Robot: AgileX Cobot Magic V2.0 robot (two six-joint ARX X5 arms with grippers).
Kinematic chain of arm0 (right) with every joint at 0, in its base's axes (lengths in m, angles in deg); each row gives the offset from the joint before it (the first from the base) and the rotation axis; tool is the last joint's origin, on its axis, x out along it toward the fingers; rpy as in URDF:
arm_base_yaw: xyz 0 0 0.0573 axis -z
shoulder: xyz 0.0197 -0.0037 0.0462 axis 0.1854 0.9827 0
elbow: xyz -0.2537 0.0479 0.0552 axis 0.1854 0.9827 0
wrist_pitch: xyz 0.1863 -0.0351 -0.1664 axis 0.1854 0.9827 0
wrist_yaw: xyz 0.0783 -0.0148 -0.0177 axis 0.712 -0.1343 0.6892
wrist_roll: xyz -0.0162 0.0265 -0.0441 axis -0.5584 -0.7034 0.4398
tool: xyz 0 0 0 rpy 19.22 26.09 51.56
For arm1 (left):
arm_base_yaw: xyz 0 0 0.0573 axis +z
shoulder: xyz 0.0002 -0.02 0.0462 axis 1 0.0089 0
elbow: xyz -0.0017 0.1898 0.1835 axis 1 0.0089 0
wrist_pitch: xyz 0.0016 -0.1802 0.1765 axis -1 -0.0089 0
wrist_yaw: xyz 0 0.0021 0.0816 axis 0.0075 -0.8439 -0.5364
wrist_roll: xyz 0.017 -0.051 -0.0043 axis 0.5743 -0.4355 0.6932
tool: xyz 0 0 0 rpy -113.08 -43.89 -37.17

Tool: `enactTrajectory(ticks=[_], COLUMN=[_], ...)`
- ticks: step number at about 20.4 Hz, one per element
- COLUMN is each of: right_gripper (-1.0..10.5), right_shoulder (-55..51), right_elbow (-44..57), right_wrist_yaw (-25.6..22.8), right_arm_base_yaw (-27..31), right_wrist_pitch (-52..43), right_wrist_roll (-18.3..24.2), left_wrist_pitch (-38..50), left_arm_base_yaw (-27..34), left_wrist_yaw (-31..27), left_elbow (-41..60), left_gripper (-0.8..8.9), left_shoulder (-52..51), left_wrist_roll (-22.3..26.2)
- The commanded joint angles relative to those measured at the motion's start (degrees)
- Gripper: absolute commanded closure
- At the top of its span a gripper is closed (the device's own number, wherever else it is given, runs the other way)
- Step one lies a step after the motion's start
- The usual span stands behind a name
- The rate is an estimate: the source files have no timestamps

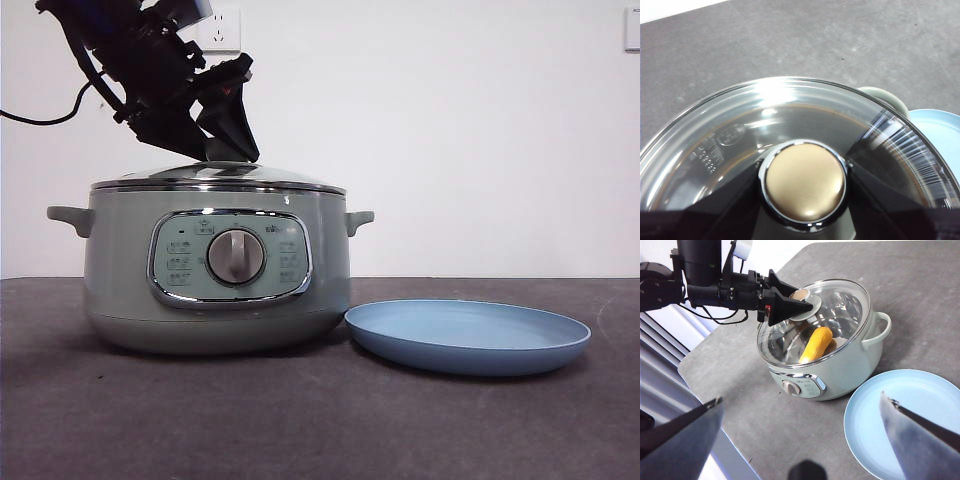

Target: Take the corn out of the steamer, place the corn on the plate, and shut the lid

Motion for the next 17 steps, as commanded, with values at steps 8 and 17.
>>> enactTrajectory(ticks=[8,17], right_gripper=[3.8,3.8], right_shoulder=[0.0,7.5], right_elbow=[-0.2,-0.2], right_wrist_yaw=[-0.2,-1.4], right_arm_base_yaw=[-0.1,-3.8], right_wrist_pitch=[-0.2,-12.3], right_wrist_roll=[-0.2,-9.7], left_wrist_pitch=[-5.7,-19.1], left_arm_base_yaw=[0.2,0.2], left_wrist_yaw=[1.3,4.9], left_elbow=[-5.6,-8.8], left_gripper=[8.22,8.22], left_shoulder=[-8.1,-29.6], left_wrist_roll=[-2.1,-2.9])
